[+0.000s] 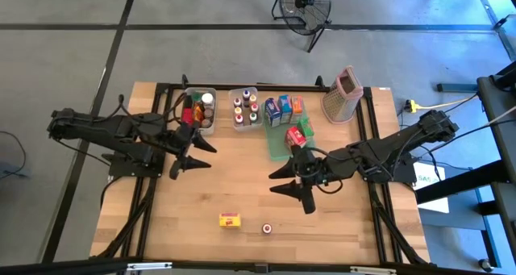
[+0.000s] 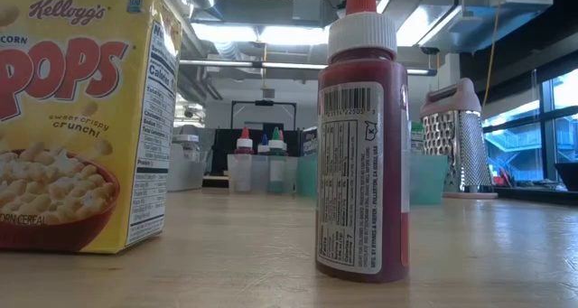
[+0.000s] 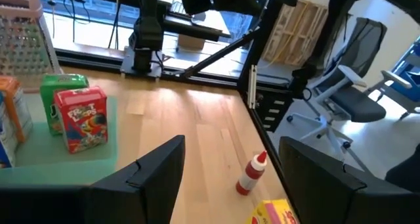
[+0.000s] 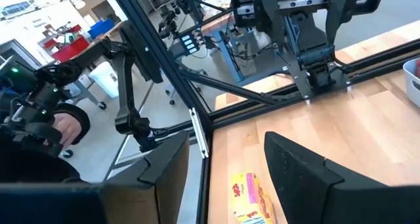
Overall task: Pick & Place Kitchen Items
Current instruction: Put the yellow cereal box into the blue bin
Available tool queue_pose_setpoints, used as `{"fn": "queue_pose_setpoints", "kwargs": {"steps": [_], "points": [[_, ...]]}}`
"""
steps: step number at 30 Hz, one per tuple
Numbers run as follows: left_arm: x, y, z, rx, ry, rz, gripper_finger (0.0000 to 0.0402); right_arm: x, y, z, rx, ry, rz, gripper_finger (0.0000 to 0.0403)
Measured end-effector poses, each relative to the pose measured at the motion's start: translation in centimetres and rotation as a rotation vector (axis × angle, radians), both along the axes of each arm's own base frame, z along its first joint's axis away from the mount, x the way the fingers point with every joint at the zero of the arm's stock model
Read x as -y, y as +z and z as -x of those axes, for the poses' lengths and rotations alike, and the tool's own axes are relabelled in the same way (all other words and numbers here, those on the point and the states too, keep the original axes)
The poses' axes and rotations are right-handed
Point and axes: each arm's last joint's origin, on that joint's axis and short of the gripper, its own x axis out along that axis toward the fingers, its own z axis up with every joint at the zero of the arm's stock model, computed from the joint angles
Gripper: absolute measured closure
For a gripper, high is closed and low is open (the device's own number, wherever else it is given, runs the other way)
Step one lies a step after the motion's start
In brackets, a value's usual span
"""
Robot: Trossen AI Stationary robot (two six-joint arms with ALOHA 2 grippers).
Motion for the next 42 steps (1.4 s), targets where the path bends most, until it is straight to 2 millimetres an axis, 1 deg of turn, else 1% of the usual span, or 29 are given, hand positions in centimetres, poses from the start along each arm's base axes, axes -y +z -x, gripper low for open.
{"fn": "queue_pose_setpoints", "kwargs": {"steps": [7, 10, 15, 21, 31, 33, 37, 42], "points": [[0.00, -0.08, -0.01, -0.005, -0.004, -0.014, 0.0159, 0.10, 0.14, -0.08, 0.008, -0.009, -0.031, 0.0201], [-0.04, -0.16, 0.02, -0.016, 0.013, -0.006, 0.0156, 0.20, 0.22, -0.14, 0.016, -0.012, -0.035, 0.0201], [0.02, -0.32, 0.07, -0.036, -0.006, 0.007, 0.0156, 0.35, 0.22, -0.20, 0.016, -0.024, -0.034, 0.0201], [0.02, -0.08, 0.02, 0.006, -0.022, -0.060, 0.0157, 0.50, 0.22, -0.23, 0.021, -0.072, -0.025, 0.0201], [0.08, 0.33, -0.06, 0.051, -0.033, -0.057, 0.0156, 0.49, 0.19, -0.22, 0.018, -0.069, -0.024, 0.0201], [0.04, 0.40, -0.08, 0.055, -0.017, -0.047, 0.0150, 0.49, 0.19, -0.22, 0.018, -0.069, -0.024, 0.0201], [-0.18, 0.39, -0.30, 0.040, 0.081, 0.021, 0.0137, 0.49, 0.19, -0.22, 0.017, -0.069, -0.024, 0.0201], [-0.14, 0.22, -0.29, 0.025, 0.071, 0.013, 0.0133, 0.49, 0.19, -0.22, 0.017, -0.068, -0.024, 0.0201]]}}
